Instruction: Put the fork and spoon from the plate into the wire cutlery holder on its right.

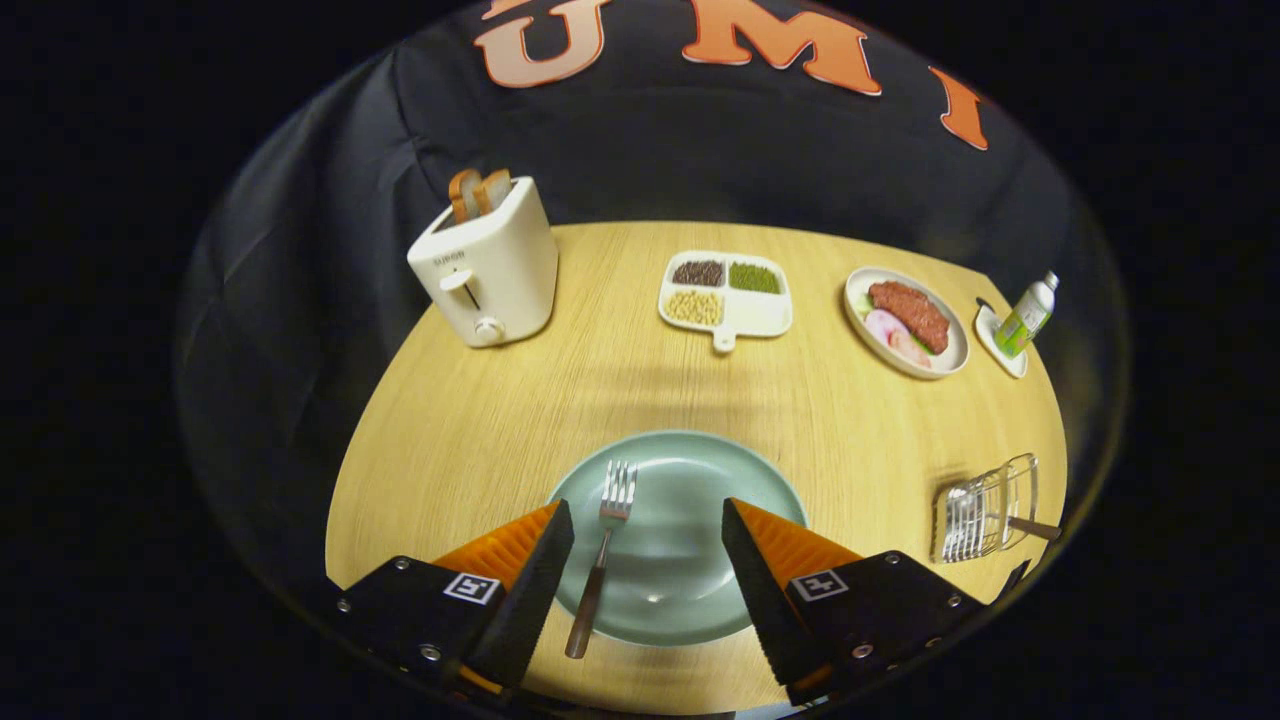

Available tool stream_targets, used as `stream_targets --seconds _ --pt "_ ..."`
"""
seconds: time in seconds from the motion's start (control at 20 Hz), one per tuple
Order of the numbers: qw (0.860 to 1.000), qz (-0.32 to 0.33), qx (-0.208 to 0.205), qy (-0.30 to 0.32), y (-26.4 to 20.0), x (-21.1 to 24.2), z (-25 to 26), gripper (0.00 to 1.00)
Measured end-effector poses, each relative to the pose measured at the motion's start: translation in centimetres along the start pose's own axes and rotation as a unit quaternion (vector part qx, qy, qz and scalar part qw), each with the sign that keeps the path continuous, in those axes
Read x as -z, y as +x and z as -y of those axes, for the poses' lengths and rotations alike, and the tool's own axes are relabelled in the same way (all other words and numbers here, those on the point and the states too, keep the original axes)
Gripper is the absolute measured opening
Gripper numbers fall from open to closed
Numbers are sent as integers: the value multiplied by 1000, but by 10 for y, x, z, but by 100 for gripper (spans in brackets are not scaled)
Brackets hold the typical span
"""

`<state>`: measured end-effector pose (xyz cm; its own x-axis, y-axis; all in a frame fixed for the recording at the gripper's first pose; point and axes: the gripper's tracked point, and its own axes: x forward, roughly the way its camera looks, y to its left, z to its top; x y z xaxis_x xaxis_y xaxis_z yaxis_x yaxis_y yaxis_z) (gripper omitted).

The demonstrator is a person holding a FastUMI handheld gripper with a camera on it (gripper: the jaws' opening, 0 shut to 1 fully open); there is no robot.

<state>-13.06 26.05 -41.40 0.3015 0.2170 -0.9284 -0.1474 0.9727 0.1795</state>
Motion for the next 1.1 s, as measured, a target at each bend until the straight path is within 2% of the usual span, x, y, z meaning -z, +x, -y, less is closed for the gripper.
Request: stream_targets --seconds 0.1,0.45,0.6,0.75,1.1 --pt "999 -34 -5 0 11 15 -8 83" --pt "990 -142 -1 -15 43 61 -27 50" --pt "986 -166 6 -13 56 63 -27 37" --pt "983 -183 0 -10 59 69 -32 19" --pt "985 -174 15 -7 59 67 -21 6"
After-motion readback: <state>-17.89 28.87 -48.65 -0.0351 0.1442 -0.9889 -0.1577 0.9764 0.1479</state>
